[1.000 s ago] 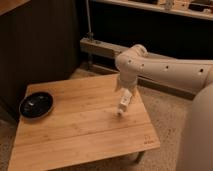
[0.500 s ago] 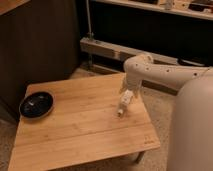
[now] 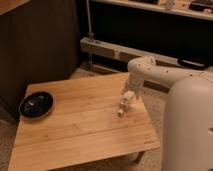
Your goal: Place the bottle in the ceramic bowl
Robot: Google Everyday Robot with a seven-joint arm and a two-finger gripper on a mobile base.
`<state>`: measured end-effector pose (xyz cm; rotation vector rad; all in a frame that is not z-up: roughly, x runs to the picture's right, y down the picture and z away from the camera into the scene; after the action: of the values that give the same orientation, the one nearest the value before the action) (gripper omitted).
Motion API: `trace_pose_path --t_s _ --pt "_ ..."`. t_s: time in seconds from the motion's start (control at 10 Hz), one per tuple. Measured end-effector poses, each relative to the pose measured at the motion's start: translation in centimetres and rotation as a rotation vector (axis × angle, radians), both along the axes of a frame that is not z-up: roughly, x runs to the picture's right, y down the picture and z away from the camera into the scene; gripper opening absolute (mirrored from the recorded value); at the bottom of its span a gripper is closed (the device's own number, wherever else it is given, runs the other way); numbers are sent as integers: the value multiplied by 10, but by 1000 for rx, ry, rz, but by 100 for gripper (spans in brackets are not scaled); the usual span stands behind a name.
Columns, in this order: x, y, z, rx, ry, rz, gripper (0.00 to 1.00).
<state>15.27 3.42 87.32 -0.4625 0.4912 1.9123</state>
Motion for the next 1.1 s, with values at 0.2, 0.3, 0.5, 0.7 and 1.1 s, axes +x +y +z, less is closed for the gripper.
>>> trace_pose_path --t_s 0.2,0.3,0.5,0.7,1.1 --pt "-1 6 8 -14 -16 17 65" --pt "-3 8 10 -17 -21 18 65" --pt "-18 13 17 -30 -42 11 65" --pt "-27 21 24 -48 -50 0 65" --pt "-43 45 40 -115 -46 -26 59"
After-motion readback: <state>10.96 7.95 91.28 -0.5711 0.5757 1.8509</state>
